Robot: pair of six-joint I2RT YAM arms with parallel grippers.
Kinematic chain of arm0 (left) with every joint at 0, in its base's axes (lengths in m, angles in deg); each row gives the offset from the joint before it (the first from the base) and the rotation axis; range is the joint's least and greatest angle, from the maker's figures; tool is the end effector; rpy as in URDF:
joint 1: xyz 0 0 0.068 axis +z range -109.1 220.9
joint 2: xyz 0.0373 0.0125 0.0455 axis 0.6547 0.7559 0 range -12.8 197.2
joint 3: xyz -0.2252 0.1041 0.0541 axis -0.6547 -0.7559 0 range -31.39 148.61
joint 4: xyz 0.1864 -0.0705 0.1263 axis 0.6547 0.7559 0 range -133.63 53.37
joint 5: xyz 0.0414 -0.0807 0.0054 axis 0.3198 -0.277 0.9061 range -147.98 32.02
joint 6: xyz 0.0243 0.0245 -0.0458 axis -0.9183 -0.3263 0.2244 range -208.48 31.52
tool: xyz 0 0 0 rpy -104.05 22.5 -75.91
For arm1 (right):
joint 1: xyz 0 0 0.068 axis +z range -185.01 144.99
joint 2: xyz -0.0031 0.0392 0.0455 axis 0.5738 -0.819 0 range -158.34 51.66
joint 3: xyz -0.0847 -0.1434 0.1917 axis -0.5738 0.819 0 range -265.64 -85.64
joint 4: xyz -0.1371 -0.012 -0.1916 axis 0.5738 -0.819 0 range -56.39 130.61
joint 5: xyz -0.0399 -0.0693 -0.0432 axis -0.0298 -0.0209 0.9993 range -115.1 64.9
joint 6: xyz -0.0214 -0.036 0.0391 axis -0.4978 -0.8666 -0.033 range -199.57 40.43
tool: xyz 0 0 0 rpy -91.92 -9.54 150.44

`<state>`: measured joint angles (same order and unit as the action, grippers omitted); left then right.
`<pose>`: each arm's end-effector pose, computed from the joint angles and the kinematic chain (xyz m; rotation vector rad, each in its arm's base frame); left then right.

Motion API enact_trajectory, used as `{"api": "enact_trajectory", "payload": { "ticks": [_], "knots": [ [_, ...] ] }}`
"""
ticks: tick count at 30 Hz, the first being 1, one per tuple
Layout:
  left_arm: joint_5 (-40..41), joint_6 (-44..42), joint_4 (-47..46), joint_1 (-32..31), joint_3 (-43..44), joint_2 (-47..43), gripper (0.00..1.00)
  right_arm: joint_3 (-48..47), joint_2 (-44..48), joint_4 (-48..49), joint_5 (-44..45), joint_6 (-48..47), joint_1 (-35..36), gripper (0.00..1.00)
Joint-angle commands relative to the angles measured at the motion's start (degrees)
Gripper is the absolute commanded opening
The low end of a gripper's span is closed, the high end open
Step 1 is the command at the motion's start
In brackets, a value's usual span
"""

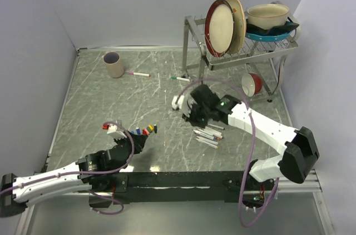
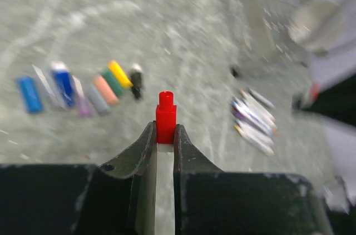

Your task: Open the pen caps

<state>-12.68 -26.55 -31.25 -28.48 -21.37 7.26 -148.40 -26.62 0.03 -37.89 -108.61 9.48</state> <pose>0.0657 -0.0926 0.1794 -0.3958 1.8819 -0.8109 0.1786 0.1881 0.2582 -1.6014 1.9970 0.3891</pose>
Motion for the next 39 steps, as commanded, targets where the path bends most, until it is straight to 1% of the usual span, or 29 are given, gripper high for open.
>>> {"api": "enact_trajectory", "payload": {
  "ticks": [1, 2, 3, 5, 6, 11, 16, 23, 30, 35, 39],
  "knots": [
    [-5.6, -5.8, 1.0, 10.1, 8.7, 9.4, 0.01, 8.3, 1.5, 4.0, 8.9, -3.2, 0.2, 0.00],
    [-11.2, -7.2, 0.7, 16.2, 9.9, 11.8, 0.01, 9.4, 1.6, 5.2, 9.3, -3.1, 0.0, 0.00],
    [-13.1, -8.0, 0.9, 18.9, 11.1, 16.4, 0.01, 10.2, 1.8, 5.7, 9.4, -3.0, 0.1, 0.03],
    [-16.8, -10.7, -0.3, 24.1, 13.3, 19.8, 0.01, 10.6, 1.5, 5.8, 11.1, -3.2, 0.1, 0.04],
    [-17.7, -11.2, -0.9, 25.3, 13.7, 22.3, 0.01, 10.6, 0.9, 5.7, 11.2, -3.4, 0.1, 0.04],
    [-21.4, -12.8, -3.4, 30.9, 16.0, 27.9, 0.01, 10.8, -2.0, 4.4, 11.3, -3.9, 0.2, 0.04],
    [-24.9, -12.8, -6.3, 34.0, 14.7, 31.4, 0.01, 10.6, -5.4, 2.9, 11.5, -4.1, 0.5, 0.04],
    [-27.7, -14.0, -9.4, 37.7, 14.6, 34.5, 0.01, 11.0, -5.3, 3.8, 15.2, -3.2, 0.4, 0.07],
    [-29.2, -14.8, -10.7, 39.5, 14.7, 35.9, 0.03, 11.7, -6.4, 3.9, 17.3, -3.7, 0.2, 0.18],
    [-30.2, -14.9, -11.4, 40.4, 14.1, 35.6, 0.06, 11.7, -7.2, 3.8, 16.8, -3.7, -0.3, 0.21],
    [-30.9, -14.9, -11.8, 40.7, 13.9, 36.1, 0.08, 11.7, -8.0, 3.6, 16.8, -3.8, -0.5, 0.27]
  ]
}}
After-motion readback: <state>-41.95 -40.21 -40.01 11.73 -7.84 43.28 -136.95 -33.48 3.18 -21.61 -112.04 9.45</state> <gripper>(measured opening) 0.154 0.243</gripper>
